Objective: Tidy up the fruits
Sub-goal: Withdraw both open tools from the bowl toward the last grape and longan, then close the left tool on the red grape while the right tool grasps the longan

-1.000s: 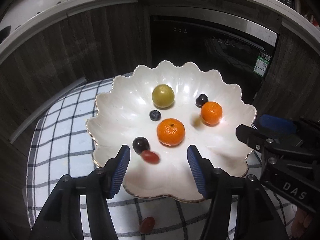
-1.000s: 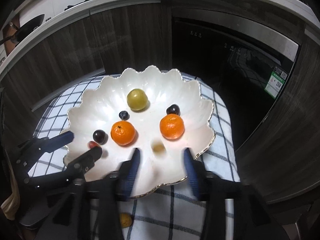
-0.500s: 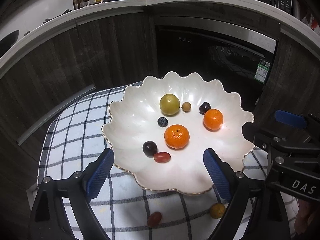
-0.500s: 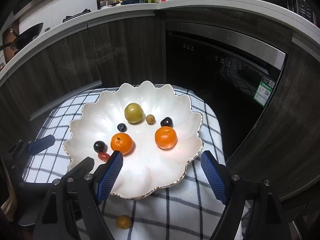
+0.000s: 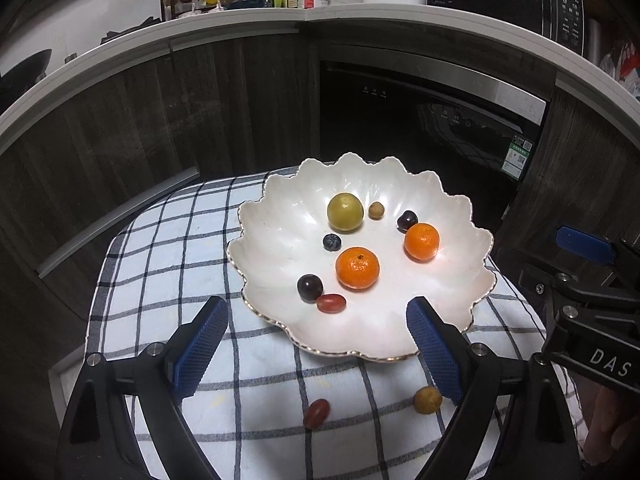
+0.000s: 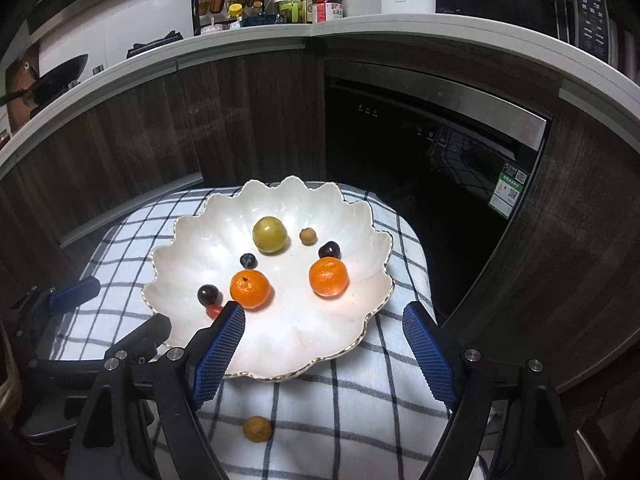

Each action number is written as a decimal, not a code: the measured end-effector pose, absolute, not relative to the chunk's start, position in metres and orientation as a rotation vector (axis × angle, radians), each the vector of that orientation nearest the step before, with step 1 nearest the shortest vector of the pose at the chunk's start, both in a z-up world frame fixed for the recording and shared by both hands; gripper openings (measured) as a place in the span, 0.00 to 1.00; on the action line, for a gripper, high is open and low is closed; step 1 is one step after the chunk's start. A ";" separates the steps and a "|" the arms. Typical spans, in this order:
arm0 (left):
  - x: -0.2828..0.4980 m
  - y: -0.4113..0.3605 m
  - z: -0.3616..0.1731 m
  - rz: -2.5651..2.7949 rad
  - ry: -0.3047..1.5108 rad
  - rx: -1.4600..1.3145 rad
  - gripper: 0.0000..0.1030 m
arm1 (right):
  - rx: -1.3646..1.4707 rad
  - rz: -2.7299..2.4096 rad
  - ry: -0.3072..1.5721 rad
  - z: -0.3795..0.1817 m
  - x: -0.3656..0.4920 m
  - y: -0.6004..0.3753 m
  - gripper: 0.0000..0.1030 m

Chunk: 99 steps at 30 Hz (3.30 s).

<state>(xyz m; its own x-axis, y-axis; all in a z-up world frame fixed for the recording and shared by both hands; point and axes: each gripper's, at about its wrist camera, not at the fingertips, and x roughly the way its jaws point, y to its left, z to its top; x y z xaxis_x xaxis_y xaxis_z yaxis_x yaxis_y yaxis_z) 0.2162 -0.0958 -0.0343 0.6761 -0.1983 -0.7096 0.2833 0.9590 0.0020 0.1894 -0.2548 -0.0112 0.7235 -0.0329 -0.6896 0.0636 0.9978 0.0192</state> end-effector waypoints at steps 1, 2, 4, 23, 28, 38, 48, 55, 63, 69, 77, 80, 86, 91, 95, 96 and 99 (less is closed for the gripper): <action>0.214 -0.094 -0.033 -0.270 0.782 0.114 0.89 | 0.043 -0.055 0.758 -0.011 0.188 -0.255 0.80; 0.212 -0.093 -0.032 -0.269 0.780 0.112 0.89 | 0.042 -0.058 0.754 -0.010 0.186 -0.254 0.80; 0.208 -0.090 -0.031 -0.266 0.777 0.108 0.89 | 0.041 -0.059 0.749 -0.008 0.182 -0.252 0.80; 0.186 -0.059 -0.035 -0.240 0.785 0.063 0.88 | 0.008 -0.066 0.726 -0.009 0.154 -0.231 0.80; 0.181 -0.053 -0.041 -0.232 0.799 0.066 0.86 | -0.006 -0.059 0.728 -0.015 0.151 -0.223 0.80; 0.172 -0.046 -0.062 -0.248 0.828 0.067 0.83 | -0.028 -0.047 0.745 -0.029 0.145 -0.212 0.79; 0.167 -0.052 -0.090 -0.282 0.846 0.100 0.72 | -0.032 -0.046 0.791 -0.052 0.142 -0.211 0.73; 0.170 -0.054 -0.104 -0.293 0.849 0.117 0.69 | -0.032 -0.040 0.818 -0.071 0.142 -0.209 0.67; 0.173 -0.057 -0.123 -0.310 0.874 0.131 0.62 | -0.046 -0.018 0.836 -0.089 0.141 -0.204 0.63; 0.176 -0.060 -0.132 -0.323 0.879 0.144 0.53 | -0.051 0.005 0.837 -0.098 0.141 -0.202 0.59; 0.181 -0.064 -0.142 -0.340 0.902 0.157 0.45 | -0.038 0.021 0.870 -0.112 0.146 -0.203 0.51; 0.181 -0.065 -0.145 -0.346 0.911 0.157 0.43 | -0.028 0.026 0.885 -0.117 0.148 -0.204 0.49; 0.183 -0.067 -0.148 -0.357 0.920 0.155 0.41 | -0.019 0.045 0.904 -0.125 0.150 -0.204 0.46; 0.185 -0.069 -0.148 -0.361 0.913 0.158 0.37 | -0.015 0.059 0.919 -0.131 0.151 -0.203 0.43; 0.186 -0.073 -0.148 -0.370 0.904 0.170 0.31 | -0.009 0.065 0.932 -0.136 0.153 -0.203 0.41; 0.186 -0.073 -0.148 -0.371 0.903 0.171 0.30 | -0.008 0.065 0.936 -0.137 0.154 -0.203 0.40; 0.187 -0.075 -0.148 -0.376 0.902 0.174 0.25 | 0.000 0.071 0.949 -0.140 0.155 -0.203 0.36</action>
